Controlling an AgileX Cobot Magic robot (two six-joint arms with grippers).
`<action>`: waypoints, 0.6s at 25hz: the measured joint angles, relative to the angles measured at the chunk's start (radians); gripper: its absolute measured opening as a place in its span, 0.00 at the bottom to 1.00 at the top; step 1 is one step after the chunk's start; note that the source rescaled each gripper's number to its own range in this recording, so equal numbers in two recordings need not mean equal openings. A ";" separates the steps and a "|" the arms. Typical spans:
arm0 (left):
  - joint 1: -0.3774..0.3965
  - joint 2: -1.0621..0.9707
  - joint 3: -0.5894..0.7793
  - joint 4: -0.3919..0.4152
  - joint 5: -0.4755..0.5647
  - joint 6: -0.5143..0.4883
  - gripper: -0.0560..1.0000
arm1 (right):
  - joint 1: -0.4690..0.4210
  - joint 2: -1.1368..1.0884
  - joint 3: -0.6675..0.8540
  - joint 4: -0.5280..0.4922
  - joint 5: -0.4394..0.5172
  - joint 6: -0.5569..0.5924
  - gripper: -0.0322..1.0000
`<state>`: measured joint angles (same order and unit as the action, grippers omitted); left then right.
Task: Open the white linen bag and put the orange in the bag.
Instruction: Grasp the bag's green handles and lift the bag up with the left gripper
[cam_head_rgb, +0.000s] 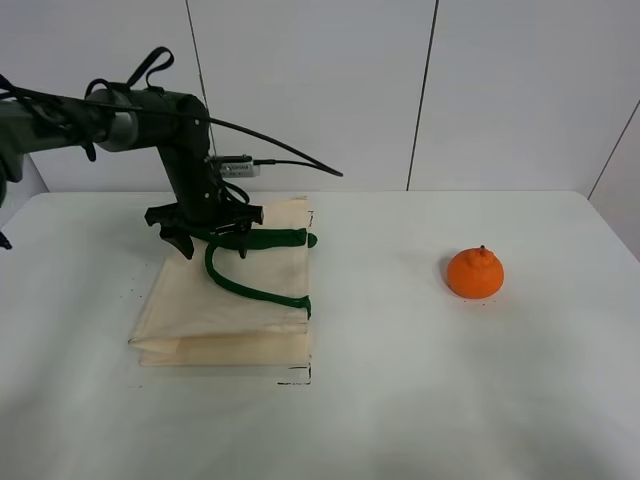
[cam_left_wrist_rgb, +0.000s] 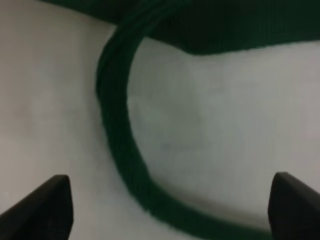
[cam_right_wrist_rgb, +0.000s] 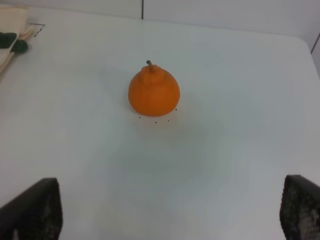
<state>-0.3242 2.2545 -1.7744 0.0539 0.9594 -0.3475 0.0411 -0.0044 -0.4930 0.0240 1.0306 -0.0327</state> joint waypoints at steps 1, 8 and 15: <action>0.000 0.016 0.000 0.000 -0.013 -0.001 0.99 | 0.000 0.000 0.000 0.000 0.000 0.000 1.00; 0.003 0.096 0.000 -0.010 -0.056 -0.010 0.99 | 0.000 0.000 0.000 0.000 0.000 0.000 1.00; 0.004 0.100 -0.001 -0.013 -0.057 -0.025 0.71 | 0.000 0.000 0.000 0.000 0.000 0.000 1.00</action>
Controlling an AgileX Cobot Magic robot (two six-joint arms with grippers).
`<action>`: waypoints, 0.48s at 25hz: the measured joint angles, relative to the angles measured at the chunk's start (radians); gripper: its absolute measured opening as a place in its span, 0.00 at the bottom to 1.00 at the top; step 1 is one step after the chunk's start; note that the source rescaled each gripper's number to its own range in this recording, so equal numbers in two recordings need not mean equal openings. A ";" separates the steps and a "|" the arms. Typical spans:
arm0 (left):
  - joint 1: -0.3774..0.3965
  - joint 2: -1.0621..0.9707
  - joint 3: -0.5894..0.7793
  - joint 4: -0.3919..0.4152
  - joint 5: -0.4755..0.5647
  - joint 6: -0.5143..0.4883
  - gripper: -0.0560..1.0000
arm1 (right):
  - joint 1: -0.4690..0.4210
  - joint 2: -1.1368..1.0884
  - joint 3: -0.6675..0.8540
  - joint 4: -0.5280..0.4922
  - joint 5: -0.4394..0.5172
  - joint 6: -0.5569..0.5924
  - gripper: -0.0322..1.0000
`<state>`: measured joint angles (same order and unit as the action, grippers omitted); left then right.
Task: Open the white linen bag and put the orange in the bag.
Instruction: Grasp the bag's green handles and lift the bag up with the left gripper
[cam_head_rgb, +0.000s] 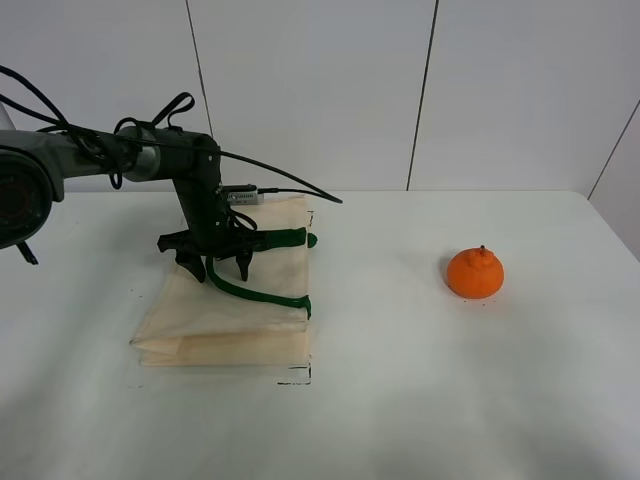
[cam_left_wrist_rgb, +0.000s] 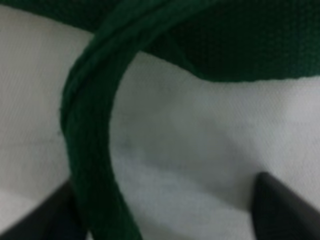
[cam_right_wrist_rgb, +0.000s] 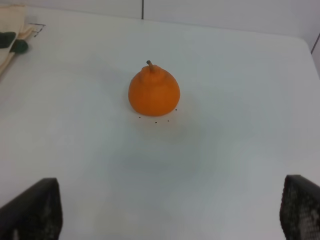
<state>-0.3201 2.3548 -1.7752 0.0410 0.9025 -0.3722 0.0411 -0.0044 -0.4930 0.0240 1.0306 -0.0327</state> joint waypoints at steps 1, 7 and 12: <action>0.000 0.000 0.000 0.007 0.001 -0.004 0.59 | 0.000 0.000 0.000 0.000 0.000 0.000 1.00; 0.004 -0.003 0.000 0.026 0.014 -0.024 0.06 | 0.000 0.000 0.000 0.000 0.000 0.000 1.00; 0.004 -0.084 -0.036 0.027 0.073 -0.005 0.06 | 0.000 0.000 0.000 0.000 0.000 0.001 1.00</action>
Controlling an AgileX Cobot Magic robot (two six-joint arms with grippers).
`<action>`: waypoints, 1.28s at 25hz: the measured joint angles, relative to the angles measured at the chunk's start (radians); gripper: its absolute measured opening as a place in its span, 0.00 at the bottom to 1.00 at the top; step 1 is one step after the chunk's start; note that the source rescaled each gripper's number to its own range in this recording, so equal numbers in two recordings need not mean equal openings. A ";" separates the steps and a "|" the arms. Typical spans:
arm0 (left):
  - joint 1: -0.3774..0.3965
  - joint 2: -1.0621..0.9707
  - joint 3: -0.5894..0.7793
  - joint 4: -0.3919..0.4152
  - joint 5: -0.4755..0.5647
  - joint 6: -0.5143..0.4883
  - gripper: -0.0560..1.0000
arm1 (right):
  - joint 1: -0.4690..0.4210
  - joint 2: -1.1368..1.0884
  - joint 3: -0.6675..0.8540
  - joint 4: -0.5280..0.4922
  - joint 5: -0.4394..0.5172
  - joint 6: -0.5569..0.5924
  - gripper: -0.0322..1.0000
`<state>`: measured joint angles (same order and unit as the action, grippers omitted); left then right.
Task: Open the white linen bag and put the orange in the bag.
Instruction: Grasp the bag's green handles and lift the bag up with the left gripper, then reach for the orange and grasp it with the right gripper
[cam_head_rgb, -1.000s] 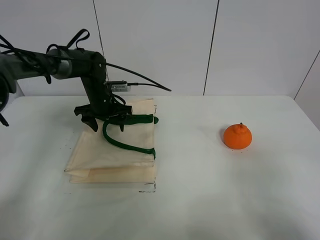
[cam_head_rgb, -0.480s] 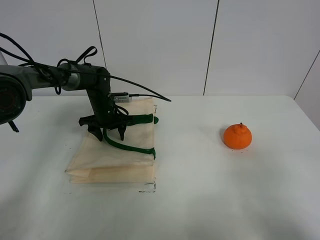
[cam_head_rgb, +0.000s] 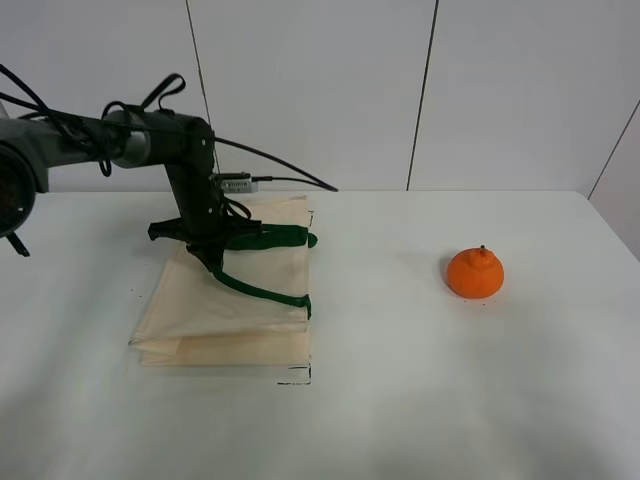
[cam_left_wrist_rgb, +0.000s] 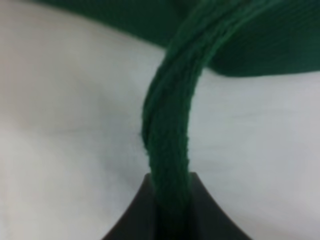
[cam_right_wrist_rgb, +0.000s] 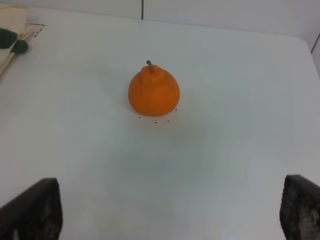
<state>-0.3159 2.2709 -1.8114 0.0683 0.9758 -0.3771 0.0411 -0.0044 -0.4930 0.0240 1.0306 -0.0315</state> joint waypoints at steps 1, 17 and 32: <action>0.000 -0.033 -0.014 0.000 0.010 0.012 0.06 | 0.000 0.000 0.000 0.000 0.000 0.001 1.00; -0.045 -0.383 -0.259 -0.001 0.206 0.169 0.05 | 0.000 0.000 0.000 0.000 0.000 0.003 1.00; -0.045 -0.457 -0.262 0.000 0.206 0.172 0.05 | 0.000 0.992 -0.335 0.004 -0.127 0.014 1.00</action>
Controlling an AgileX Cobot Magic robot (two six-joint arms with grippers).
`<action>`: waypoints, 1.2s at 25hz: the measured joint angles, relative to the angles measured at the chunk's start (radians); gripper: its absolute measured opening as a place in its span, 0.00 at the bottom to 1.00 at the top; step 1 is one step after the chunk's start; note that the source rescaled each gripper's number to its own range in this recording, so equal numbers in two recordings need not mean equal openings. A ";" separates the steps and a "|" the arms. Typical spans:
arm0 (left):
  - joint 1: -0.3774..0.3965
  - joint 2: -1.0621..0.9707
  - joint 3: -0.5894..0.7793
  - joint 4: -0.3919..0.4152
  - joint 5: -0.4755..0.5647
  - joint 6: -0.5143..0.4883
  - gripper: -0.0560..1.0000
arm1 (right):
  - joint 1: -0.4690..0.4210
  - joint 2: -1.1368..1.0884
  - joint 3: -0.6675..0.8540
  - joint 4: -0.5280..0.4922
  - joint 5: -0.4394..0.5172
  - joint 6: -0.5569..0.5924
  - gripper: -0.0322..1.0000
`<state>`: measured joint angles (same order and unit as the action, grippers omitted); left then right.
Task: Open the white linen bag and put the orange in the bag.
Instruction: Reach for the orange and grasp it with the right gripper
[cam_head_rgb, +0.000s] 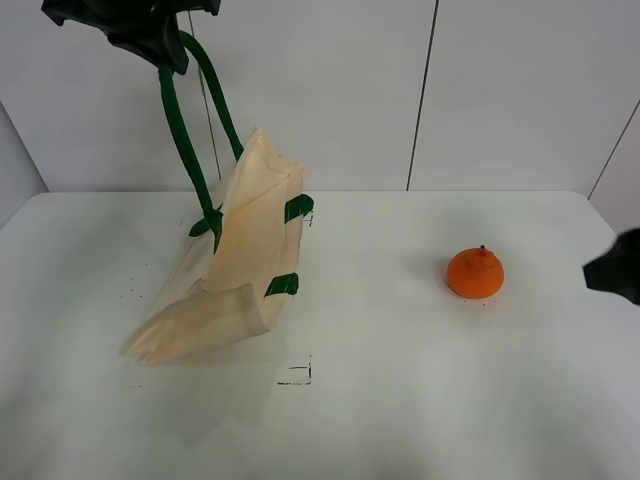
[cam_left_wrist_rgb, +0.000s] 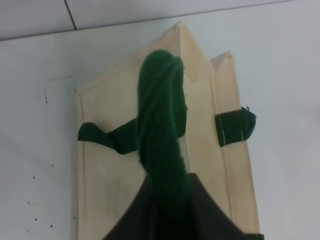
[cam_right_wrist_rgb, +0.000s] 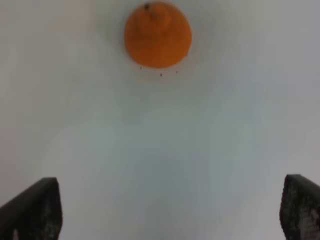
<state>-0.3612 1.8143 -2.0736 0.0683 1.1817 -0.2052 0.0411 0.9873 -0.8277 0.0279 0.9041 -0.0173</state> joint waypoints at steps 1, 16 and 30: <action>0.000 0.000 0.000 0.000 0.000 0.000 0.05 | 0.000 0.104 -0.056 0.001 -0.001 0.000 1.00; 0.000 0.000 0.000 0.000 0.000 0.000 0.05 | 0.011 1.085 -0.821 0.066 0.196 -0.001 1.00; -0.001 0.000 0.000 0.000 0.000 0.000 0.05 | 0.011 1.253 -0.829 0.040 0.119 0.037 0.99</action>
<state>-0.3623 1.8143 -2.0736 0.0683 1.1817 -0.2052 0.0520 2.2403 -1.6570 0.0680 1.0235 0.0199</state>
